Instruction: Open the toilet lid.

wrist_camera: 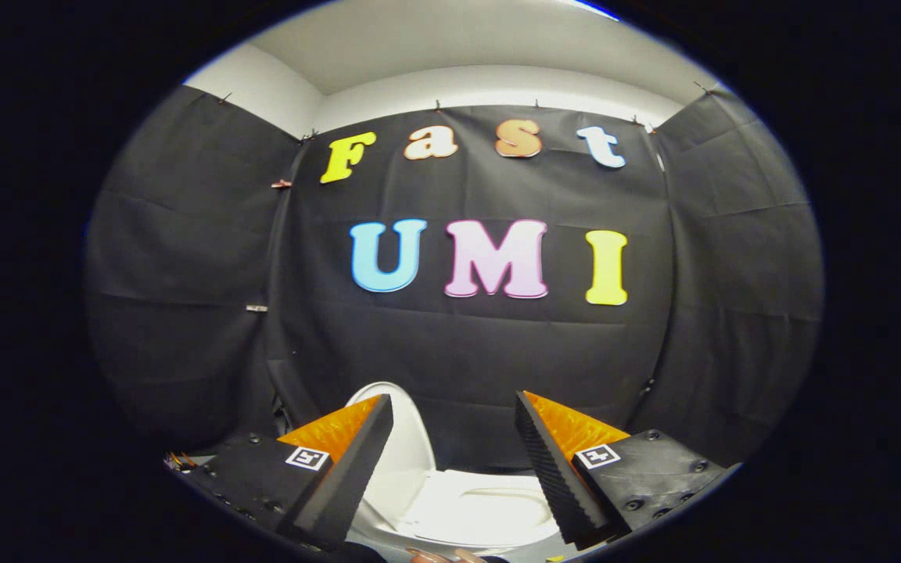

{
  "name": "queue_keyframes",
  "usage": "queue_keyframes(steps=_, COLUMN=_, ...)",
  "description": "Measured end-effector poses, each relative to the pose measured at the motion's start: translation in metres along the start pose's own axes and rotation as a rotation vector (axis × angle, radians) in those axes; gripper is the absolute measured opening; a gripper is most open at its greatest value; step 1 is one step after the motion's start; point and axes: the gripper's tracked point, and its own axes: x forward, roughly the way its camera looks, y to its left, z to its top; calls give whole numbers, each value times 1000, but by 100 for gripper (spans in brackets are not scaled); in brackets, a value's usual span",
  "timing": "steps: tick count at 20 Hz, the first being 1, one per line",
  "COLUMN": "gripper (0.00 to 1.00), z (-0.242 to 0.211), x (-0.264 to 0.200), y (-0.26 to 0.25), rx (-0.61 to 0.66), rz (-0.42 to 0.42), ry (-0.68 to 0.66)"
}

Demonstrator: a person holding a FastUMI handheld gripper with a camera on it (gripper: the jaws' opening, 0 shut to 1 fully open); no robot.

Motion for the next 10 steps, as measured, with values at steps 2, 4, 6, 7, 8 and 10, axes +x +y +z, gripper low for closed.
queue_keyframes(steps=2, gripper=98, z=7, x=-6, y=-34, rx=7, rz=-51, ry=-17)
queue_keyframes(steps=4, gripper=98, z=6, x=-12, y=-65, rx=2, rz=-103, ry=-21)
queue_keyframes(steps=6, gripper=98, z=8, x=-19, y=-93, rx=-3, rz=-149, ry=-30)
queue_keyframes(steps=7, gripper=98, z=9, x=-23, y=-105, rx=-3, rz=-166, ry=-38)
queue_keyframes(steps=8, gripper=98, z=9, x=-24, y=-113, rx=-3, rz=-173, ry=-46)
queue_keyframes(steps=10, gripper=98, z=6, x=-27, y=-124, rx=-7, rz=-179, ry=-46)
